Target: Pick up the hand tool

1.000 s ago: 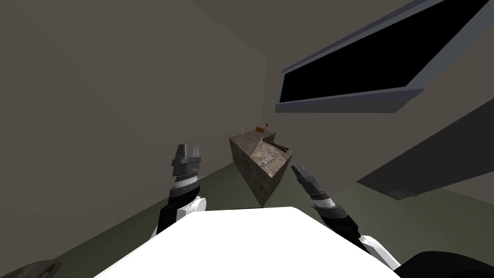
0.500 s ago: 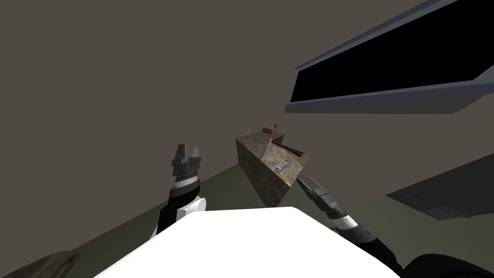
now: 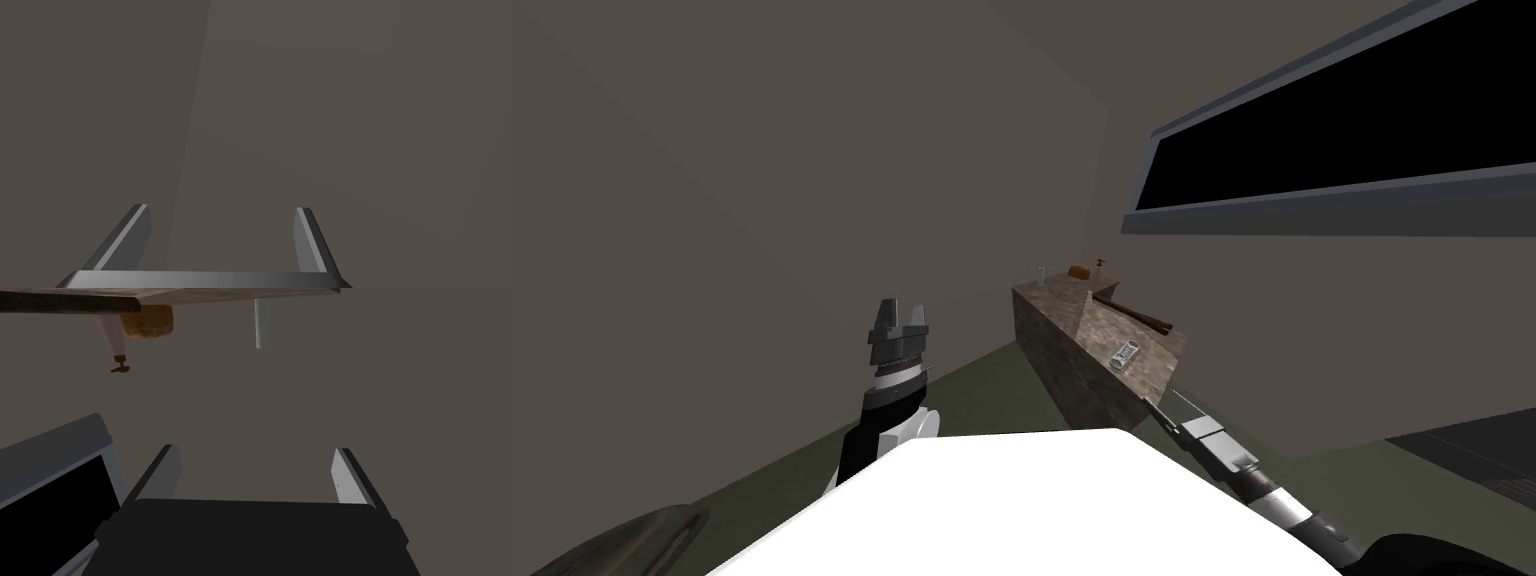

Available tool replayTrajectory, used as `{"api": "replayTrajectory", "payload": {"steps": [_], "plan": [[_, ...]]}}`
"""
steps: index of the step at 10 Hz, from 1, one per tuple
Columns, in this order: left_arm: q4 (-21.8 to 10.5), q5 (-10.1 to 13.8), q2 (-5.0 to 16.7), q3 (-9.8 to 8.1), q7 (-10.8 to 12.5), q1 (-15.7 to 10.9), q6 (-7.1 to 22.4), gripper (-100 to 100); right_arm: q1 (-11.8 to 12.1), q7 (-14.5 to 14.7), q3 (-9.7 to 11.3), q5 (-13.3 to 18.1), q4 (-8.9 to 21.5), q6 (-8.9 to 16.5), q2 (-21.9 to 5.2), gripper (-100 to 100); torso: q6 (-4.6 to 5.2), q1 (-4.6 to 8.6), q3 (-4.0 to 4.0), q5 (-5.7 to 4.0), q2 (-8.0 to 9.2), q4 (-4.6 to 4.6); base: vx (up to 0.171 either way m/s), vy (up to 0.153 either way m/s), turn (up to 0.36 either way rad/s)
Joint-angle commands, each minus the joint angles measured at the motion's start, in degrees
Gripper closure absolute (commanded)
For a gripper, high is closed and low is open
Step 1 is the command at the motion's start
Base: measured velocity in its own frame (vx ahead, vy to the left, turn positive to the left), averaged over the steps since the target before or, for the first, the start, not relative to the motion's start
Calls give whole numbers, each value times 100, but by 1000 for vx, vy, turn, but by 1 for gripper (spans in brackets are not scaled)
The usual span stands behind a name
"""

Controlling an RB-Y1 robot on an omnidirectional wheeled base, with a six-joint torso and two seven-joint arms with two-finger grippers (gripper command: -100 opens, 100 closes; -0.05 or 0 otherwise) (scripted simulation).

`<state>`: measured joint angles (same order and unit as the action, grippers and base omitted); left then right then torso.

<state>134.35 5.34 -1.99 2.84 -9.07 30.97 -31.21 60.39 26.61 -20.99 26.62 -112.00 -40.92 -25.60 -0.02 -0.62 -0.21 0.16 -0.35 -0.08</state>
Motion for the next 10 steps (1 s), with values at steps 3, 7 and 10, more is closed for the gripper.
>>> {"api": "replayTrajectory", "payload": {"steps": [3, 7, 10], "plan": [[0, 0, 0, 0, 0, 0, 0, 0, 501, 248, -241, 329, 152, -100, -234, -100, 0, -3, 4, 1, 7, 1, 111, 146, 83], [1, 0, 0, 0, 0, 0, 0, 0, 1158, 772, -583, 1026, 553, -275, -710, -100, 2, -9, -8, 3, -9, -4, 162, 157, 105], [0, 0, 1, -1, 0, 0, 0, 0, 1340, 947, -677, 1358, 677, -334, -865, -100, 1, 23, 6, -5, 12, 2, 104, 77, 58]]}}
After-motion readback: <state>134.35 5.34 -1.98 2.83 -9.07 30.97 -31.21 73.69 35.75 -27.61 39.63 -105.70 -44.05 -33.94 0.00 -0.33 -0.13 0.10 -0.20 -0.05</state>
